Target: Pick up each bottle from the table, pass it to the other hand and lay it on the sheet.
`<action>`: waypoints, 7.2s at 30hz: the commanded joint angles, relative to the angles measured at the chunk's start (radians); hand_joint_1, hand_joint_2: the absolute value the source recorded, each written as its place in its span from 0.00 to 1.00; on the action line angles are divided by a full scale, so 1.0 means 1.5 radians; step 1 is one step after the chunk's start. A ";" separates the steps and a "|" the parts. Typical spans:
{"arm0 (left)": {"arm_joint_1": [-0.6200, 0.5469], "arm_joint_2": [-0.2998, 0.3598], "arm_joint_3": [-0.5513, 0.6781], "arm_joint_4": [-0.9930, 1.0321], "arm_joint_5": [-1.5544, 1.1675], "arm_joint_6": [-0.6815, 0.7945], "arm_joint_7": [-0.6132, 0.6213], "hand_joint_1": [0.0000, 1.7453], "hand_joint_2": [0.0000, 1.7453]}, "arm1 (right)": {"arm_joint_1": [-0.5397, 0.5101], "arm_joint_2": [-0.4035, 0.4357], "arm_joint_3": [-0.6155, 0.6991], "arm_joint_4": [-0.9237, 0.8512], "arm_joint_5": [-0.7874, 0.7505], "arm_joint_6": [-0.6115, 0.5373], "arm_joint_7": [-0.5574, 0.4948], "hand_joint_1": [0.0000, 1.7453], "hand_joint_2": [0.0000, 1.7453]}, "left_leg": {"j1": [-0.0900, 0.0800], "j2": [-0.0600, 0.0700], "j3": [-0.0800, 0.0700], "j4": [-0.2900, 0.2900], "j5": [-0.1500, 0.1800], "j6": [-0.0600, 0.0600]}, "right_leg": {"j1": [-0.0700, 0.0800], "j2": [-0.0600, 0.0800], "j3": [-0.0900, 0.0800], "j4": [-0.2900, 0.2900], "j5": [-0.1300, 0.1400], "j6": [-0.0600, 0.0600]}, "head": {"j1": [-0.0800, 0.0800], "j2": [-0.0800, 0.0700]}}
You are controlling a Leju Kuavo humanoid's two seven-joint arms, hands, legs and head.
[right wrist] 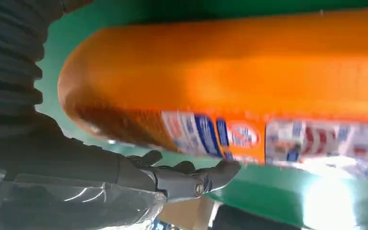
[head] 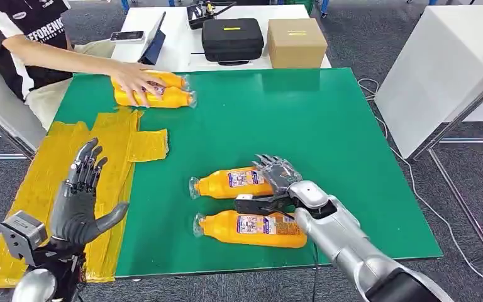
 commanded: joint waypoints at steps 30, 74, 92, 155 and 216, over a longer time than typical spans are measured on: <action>-0.020 -0.001 -0.063 0.034 -0.079 0.017 0.016 0.00 1.00 | 0.029 0.067 -0.127 -0.070 -0.101 -0.221 -0.045 1.00 1.00 | 0.000 0.000 0.001 0.000 0.000 -0.001 | 0.000 0.000 0.001 0.000 0.000 0.000 | 0.000 0.000; -0.231 -0.045 -0.189 0.215 0.096 0.024 0.101 0.00 1.00 | 0.021 0.236 0.034 0.000 -0.374 -0.199 -0.185 1.00 1.00 | 0.001 0.001 0.001 0.000 0.000 -0.001 | 0.000 0.001 0.001 0.000 0.000 0.000 | 0.000 0.000; -0.226 -0.047 -0.186 0.232 0.106 0.030 0.096 0.00 1.00 | 0.019 0.240 0.082 0.042 -0.361 -0.213 -0.186 1.00 1.00 | 0.000 0.000 0.001 0.000 0.000 -0.001 | 0.000 0.000 0.001 -0.001 0.000 0.000 | 0.000 0.000; -0.264 0.074 -0.066 0.411 -0.642 0.378 0.029 1.00 1.00 | 0.170 0.050 -0.097 -0.367 -0.249 -0.233 -0.087 0.00 0.00 | 0.000 -0.001 0.001 -0.001 0.001 -0.002 | 0.000 -0.002 0.001 -0.001 0.000 -0.001 | 0.000 0.000; -0.461 0.015 -0.212 0.915 -0.789 0.329 0.194 0.00 1.00 | 0.182 0.069 -0.089 -0.320 -0.294 -0.186 -0.083 0.00 1.00 | 0.000 0.002 0.002 0.000 0.000 -0.001 | 0.000 0.001 0.002 -0.001 0.001 0.000 | 0.000 0.000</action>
